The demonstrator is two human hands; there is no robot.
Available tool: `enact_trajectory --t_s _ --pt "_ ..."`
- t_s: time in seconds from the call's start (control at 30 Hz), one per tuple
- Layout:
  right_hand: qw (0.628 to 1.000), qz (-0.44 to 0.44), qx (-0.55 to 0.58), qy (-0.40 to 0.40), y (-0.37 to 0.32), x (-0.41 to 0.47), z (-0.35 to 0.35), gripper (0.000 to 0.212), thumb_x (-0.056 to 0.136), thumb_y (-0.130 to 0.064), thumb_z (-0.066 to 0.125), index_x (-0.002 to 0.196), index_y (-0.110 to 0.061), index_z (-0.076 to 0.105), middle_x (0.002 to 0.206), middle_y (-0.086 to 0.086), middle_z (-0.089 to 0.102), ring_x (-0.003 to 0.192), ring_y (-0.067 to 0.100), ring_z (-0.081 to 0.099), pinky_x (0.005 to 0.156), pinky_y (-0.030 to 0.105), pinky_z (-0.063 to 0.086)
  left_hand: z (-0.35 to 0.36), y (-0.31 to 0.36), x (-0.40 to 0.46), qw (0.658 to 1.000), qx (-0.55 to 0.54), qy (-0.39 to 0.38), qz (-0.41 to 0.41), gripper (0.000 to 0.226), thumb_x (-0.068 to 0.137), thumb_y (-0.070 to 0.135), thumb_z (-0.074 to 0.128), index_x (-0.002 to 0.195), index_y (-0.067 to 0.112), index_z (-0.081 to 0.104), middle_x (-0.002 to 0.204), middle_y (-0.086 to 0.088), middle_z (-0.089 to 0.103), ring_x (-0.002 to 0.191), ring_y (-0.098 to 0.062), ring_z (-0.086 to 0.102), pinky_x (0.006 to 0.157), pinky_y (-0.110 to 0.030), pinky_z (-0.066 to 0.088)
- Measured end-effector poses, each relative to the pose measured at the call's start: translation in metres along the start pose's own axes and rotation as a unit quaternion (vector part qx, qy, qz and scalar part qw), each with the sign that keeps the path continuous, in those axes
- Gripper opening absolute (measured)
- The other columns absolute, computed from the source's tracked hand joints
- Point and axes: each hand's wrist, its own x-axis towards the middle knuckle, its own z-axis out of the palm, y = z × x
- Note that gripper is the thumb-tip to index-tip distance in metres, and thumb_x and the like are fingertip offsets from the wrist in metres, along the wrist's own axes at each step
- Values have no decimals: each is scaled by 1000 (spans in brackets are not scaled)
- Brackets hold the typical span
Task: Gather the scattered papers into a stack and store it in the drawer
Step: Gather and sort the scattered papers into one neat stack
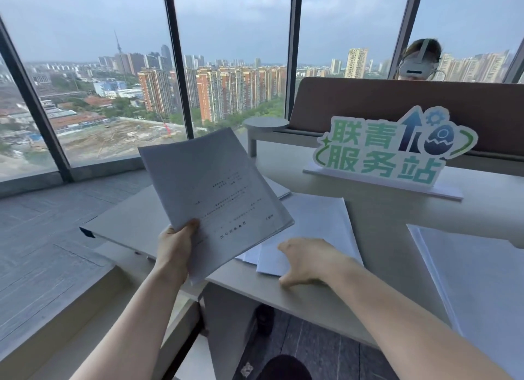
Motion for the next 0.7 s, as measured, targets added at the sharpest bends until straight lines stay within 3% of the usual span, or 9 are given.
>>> enact_trajectory --t_s 0.17,0.27,0.47,0.6,0.7 --pt "1000 7 -9 -24 1 9 -5 46 82 -37 61 121 -14 52 119 9 60 107 29 60 82 33 50 -11 -6 -1 1000 -6 0 -23 6 90 14 63 84 15 64 83 -7 67 71 -22 60 74 -34 51" --pt "999 6 -18 -31 -1 9 -5 41 87 -33 61 121 -13 50 117 10 59 105 30 60 72 31 42 -13 -10 -2 999 -10 0 -35 5 90 12 62 86 14 64 85 -7 68 74 -23 62 80 -38 52" --pt "998 16 -43 -52 -7 7 -9 43 90 -14 54 130 -10 39 104 13 52 85 30 51 60 33 40 -13 -12 -5 998 -29 14 -49 9 91 9 60 84 14 63 83 -4 67 71 -20 62 74 -34 53" --pt "996 33 -69 -45 -9 15 1 71 88 -3 51 150 -13 18 127 16 51 105 36 58 76 40 49 -14 -12 -5 997 -49 19 -64 8 91 8 60 85 14 62 83 -6 67 71 -22 62 70 -33 53" --pt "996 46 -71 -15 -7 18 8 73 86 -2 51 150 -11 17 128 18 51 110 39 59 81 43 52 -15 -12 -4 996 -56 18 -74 7 91 8 61 86 13 62 84 -7 68 71 -23 63 71 -35 54"
